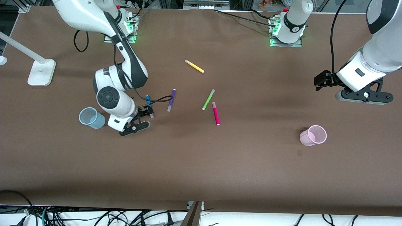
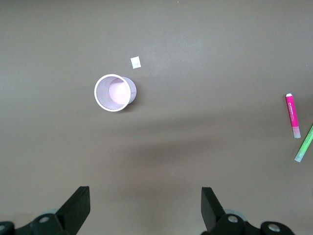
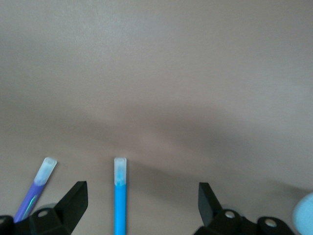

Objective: Place pink and blue markers in matching cups
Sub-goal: 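Reach the right gripper down and grasp the blue marker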

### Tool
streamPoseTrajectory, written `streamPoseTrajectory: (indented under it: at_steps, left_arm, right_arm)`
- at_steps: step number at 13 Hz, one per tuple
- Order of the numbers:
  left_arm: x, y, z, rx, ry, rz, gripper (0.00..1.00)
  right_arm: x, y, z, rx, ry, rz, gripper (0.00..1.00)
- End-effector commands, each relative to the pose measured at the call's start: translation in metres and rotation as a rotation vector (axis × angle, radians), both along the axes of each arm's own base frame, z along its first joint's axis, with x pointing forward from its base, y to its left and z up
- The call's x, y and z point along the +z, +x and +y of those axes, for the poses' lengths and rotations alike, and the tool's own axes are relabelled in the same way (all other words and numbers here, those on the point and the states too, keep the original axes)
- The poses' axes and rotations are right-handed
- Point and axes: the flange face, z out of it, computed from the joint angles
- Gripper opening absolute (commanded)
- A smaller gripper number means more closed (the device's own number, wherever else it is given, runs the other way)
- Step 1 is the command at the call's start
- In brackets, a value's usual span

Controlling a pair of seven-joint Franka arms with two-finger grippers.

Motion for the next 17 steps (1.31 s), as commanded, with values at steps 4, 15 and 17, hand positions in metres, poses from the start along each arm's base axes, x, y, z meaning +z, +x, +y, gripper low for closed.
streamPoseTrajectory:
  at_steps: [4,15,17]
  left_arm:
    - [0.006,0.002,0.002,-0.014,-0.009,0.005,1.0]
    - [0.006,0.002,0.002,-0.014,-0.01,0.007,1.0]
    - [0.005,0.001,0.002,-0.014,-0.01,0.008,1.0]
  right_arm:
    - [-0.039,-0.03,0.007,-0.019,0.036,-0.021,1.0]
    - [-0.066,-0.036,0.009,-0.015,0.039,-0.038,0.19]
    - [-0.066,-0.036,0.01,-0.011,0.038,-0.038,0.06]
